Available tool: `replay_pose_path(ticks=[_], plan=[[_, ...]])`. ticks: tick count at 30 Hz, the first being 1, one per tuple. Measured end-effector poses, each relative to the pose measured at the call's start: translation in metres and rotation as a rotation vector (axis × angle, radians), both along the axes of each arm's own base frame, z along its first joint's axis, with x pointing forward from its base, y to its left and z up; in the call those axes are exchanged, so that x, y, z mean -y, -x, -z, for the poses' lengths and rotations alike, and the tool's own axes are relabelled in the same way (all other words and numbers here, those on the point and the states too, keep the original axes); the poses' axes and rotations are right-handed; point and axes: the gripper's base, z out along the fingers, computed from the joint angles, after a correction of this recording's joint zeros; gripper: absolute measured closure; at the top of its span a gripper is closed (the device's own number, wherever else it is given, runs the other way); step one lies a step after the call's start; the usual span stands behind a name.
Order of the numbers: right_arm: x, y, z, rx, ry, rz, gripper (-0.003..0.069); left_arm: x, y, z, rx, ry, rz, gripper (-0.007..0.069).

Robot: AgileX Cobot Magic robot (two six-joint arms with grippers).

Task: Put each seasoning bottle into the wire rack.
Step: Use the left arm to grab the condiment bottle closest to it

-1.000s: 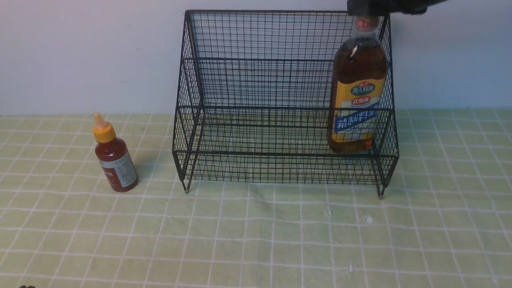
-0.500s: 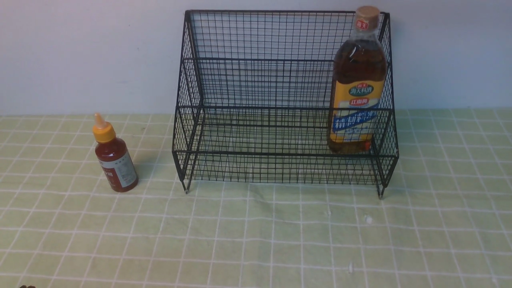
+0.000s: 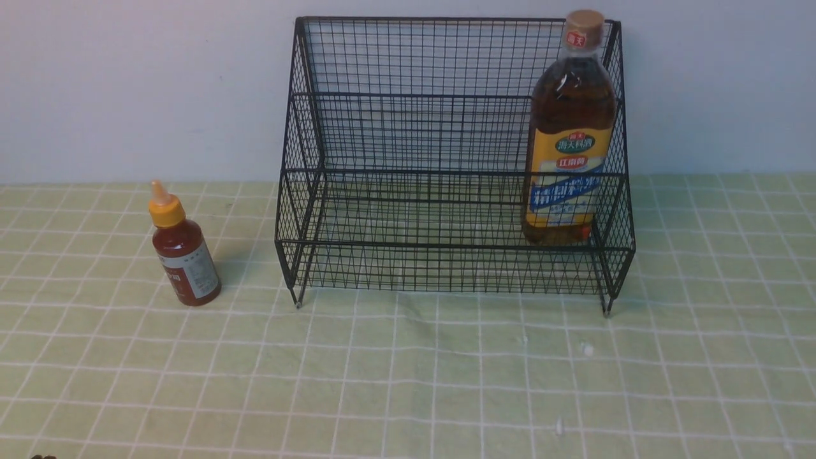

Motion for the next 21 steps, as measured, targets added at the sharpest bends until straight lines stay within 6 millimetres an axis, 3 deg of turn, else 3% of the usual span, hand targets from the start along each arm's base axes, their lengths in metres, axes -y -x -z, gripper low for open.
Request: replay_pose_path(ticks=[2, 5, 9, 14, 19, 21], plan=[[0.004, 0.024, 0.020, 0.058, -0.040, -0.012, 0.0673, 0.000, 0.000, 0.000, 0.000, 0.000, 0.000, 0.0630], [0.006, 0.045, 0.051, 0.159, -0.121, -0.028, 0.0673, 0.000, 0.000, 0.000, 0.000, 0.000, 0.000, 0.0630], [0.006, 0.060, 0.093, 0.276, -0.260, -0.042, 0.0673, 0.000, 0.000, 0.000, 0.000, 0.000, 0.000, 0.0630], [0.005, 0.057, 0.147, 0.288, -0.369, -0.027, 0.0673, 0.000, 0.000, 0.000, 0.000, 0.000, 0.000, 0.0630], [0.008, 0.049, 0.186, 0.306, -0.278, 0.004, 0.0673, 0.000, 0.000, 0.000, 0.000, 0.000, 0.000, 0.0630], [0.009, 0.041, 0.205, 0.316, -0.161, 0.016, 0.0673, 0.000, 0.000, 0.000, 0.000, 0.000, 0.000, 0.0630]])
